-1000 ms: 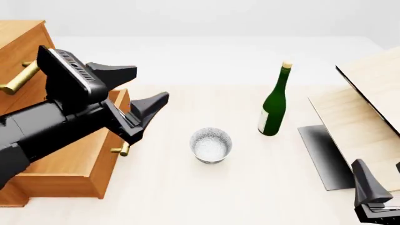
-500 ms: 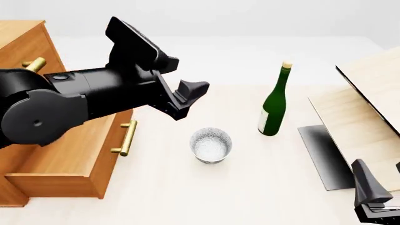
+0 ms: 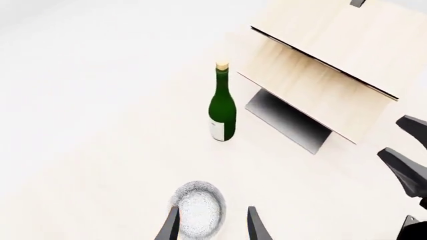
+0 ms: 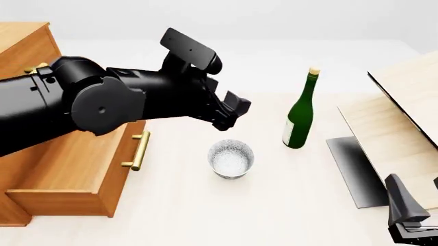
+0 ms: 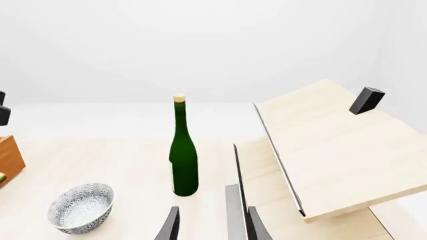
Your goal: Put the bowl in the bottom drawer of the cabinet.
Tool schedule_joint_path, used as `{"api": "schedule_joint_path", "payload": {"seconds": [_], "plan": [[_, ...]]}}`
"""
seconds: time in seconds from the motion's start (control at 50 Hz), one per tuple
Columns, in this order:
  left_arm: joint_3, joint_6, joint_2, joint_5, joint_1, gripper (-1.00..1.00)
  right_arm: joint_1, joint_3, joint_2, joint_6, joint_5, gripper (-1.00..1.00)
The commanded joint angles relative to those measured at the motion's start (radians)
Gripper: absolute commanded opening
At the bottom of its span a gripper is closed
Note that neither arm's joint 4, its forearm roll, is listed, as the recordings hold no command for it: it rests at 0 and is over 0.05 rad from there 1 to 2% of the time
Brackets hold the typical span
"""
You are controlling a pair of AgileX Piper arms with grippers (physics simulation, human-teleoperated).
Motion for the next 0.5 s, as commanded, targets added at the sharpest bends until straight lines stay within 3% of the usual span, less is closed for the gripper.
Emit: {"api": "schedule_joint_path", "payload": {"seconds": [0.02,0.22,0.5], "plan": [[-0.064,-0.022,0.098,0.051,-0.007,1.00,0.000,0.000,0.000,0.000,0.000,1.00],[-0.081,0.016,0.162,0.041,0.023,1.00,0.000,0.000,0.000,0.000,0.000,1.00],[-0.101,-0.010,0.230,0.021,0.028,1.00,0.000,0.000,0.000,0.000,0.000,1.00]]}}
